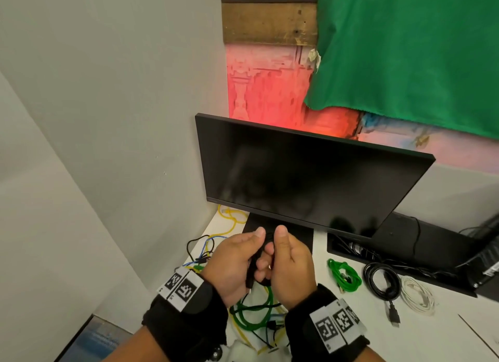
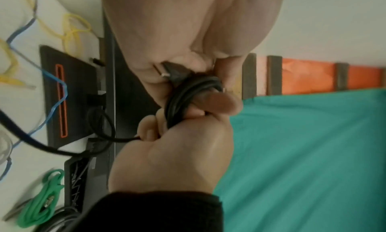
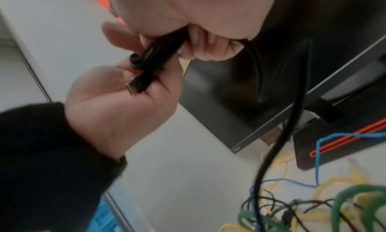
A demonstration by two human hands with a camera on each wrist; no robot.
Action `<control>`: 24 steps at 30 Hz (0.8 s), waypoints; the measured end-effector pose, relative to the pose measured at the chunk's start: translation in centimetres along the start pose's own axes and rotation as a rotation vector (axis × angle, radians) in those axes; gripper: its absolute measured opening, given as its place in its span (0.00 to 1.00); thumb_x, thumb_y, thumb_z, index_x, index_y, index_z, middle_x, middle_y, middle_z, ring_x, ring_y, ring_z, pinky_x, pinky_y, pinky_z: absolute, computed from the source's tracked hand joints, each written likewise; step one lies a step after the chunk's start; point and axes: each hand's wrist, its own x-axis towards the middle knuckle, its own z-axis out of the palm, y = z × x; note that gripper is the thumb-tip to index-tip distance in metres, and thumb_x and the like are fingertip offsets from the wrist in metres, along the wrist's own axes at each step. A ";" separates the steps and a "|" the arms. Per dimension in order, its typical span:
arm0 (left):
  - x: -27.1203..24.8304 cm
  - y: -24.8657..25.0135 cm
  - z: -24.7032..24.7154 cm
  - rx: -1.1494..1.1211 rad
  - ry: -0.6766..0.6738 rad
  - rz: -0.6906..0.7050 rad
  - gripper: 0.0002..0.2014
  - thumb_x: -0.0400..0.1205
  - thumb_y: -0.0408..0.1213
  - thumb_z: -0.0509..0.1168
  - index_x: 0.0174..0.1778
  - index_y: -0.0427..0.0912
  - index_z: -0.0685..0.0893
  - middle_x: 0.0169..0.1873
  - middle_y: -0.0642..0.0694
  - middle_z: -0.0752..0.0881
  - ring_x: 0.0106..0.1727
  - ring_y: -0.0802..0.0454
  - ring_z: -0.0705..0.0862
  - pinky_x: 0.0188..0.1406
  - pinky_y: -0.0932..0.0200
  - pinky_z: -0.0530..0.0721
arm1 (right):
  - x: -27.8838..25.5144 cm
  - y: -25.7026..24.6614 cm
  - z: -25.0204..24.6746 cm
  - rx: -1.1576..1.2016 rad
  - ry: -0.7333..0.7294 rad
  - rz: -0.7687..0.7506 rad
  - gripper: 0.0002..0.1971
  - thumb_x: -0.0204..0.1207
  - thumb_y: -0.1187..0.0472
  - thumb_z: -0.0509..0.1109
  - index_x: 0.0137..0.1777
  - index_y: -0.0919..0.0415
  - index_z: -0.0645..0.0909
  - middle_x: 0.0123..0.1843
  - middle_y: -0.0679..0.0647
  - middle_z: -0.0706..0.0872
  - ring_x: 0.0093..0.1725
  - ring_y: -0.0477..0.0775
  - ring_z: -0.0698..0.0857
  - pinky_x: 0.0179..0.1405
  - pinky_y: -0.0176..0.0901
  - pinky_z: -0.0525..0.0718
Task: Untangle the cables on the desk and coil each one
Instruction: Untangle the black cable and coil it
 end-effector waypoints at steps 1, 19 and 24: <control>-0.1 0.0 0.0 -0.052 -0.021 -0.029 0.19 0.79 0.49 0.62 0.34 0.35 0.83 0.21 0.42 0.76 0.20 0.50 0.72 0.26 0.58 0.77 | 0.1 -0.1 0.0 0.020 -0.018 -0.001 0.26 0.83 0.41 0.53 0.32 0.59 0.74 0.20 0.54 0.79 0.17 0.52 0.78 0.18 0.39 0.76; -0.5 1.8 -4.4 -0.155 0.021 -0.077 0.17 0.79 0.48 0.65 0.30 0.39 0.79 0.16 0.52 0.62 0.15 0.56 0.60 0.24 0.57 0.74 | 2.5 0.7 -7.1 -0.624 -0.414 0.163 0.09 0.74 0.57 0.76 0.37 0.43 0.81 0.32 0.43 0.82 0.33 0.41 0.80 0.41 0.40 0.82; -1.1 4.5 -4.5 -0.221 -0.019 0.013 0.18 0.81 0.46 0.62 0.27 0.41 0.78 0.13 0.55 0.63 0.13 0.58 0.59 0.21 0.59 0.74 | 2.7 2.5 -7.9 -1.121 -0.374 0.006 0.07 0.76 0.52 0.73 0.48 0.41 0.76 0.54 0.36 0.78 0.56 0.43 0.79 0.55 0.37 0.78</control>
